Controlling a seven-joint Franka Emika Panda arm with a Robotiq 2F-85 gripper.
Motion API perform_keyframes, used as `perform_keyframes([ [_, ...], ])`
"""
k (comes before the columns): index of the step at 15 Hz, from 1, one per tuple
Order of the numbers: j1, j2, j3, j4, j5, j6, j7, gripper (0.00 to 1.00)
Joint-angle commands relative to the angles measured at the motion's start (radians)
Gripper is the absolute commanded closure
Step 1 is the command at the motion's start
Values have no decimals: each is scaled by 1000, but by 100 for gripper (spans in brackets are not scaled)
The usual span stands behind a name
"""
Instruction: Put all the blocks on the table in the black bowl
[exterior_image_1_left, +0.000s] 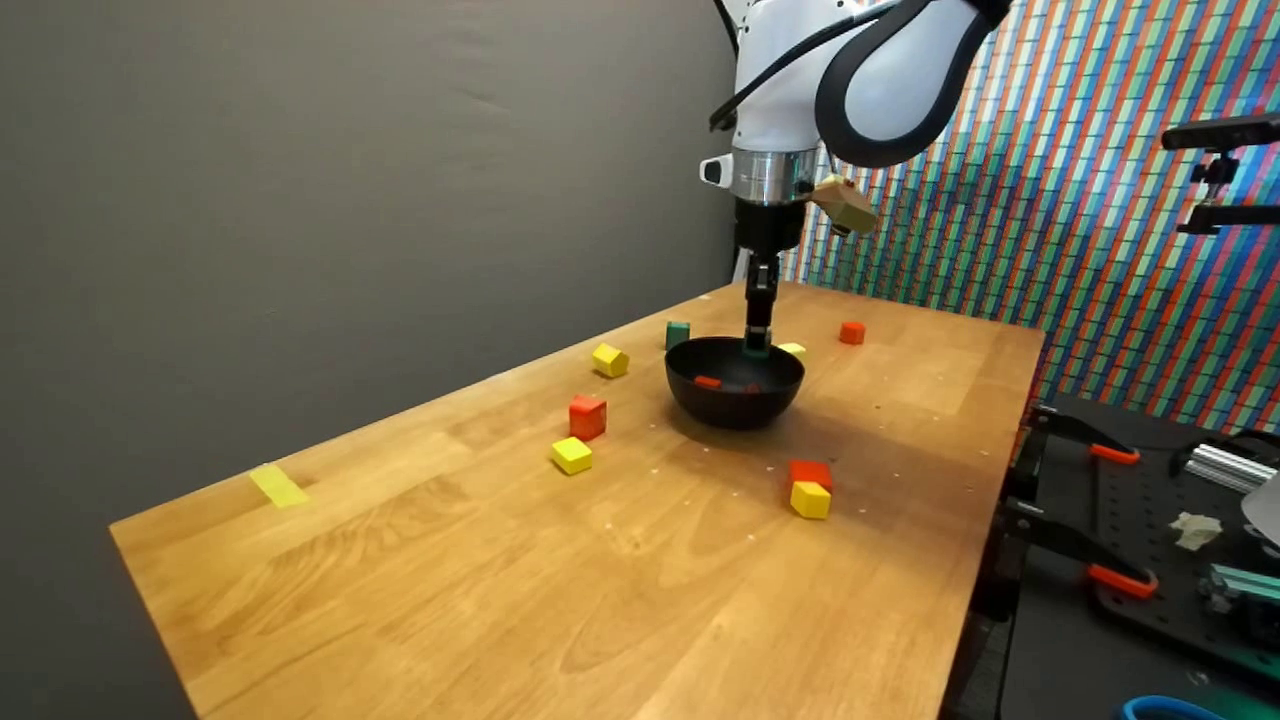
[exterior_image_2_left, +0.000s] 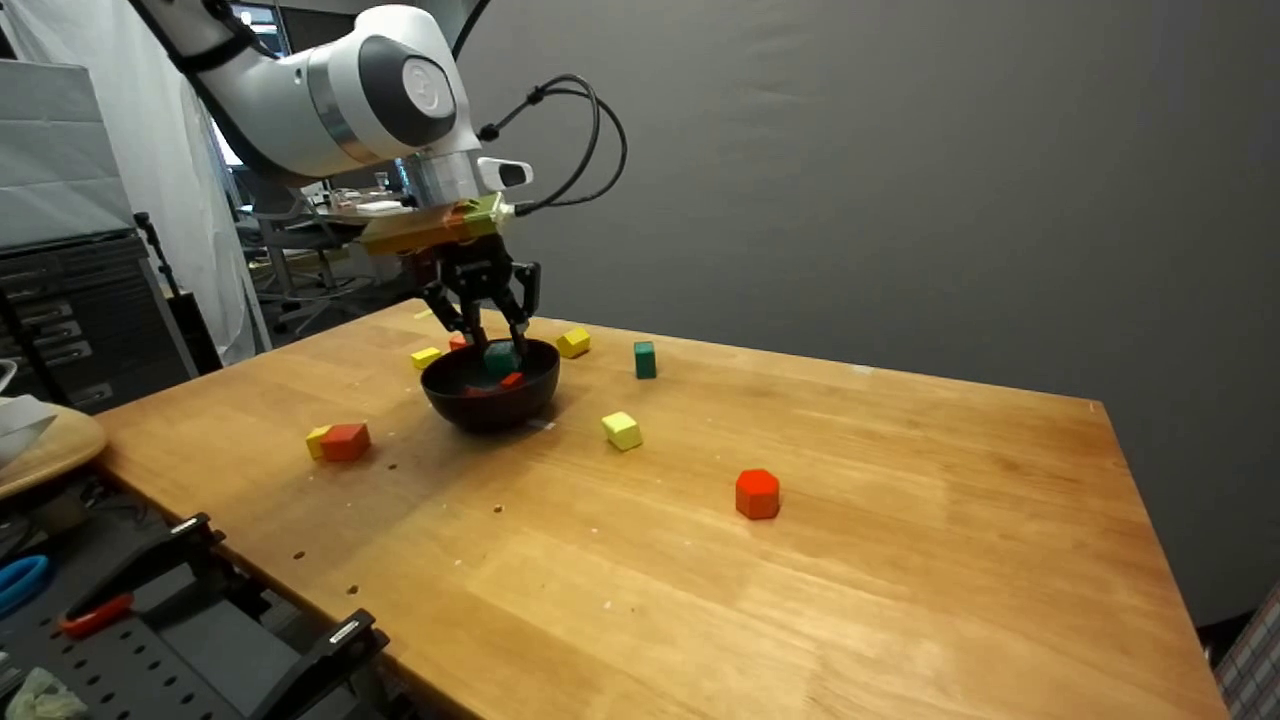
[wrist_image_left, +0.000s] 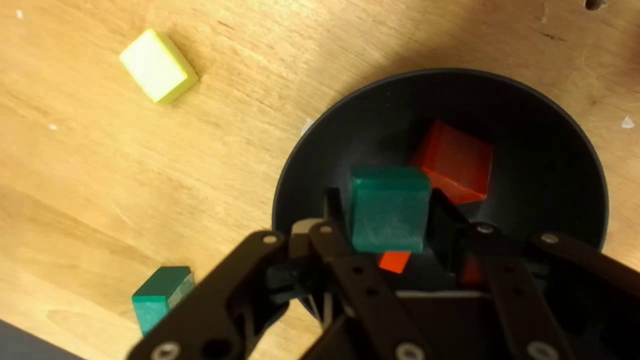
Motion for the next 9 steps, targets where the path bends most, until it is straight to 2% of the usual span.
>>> perform_keyframes([
  [1, -20, -5, 37, -2, 100, -1, -42, 22],
  [2, -24, -39, 53, -22, 146, -37, -52, 13],
  [4, -33, -110, 87, -72, 236, -64, -91, 1],
  [9, -1, -280, 128, -216, 373, -142, -144, 0],
])
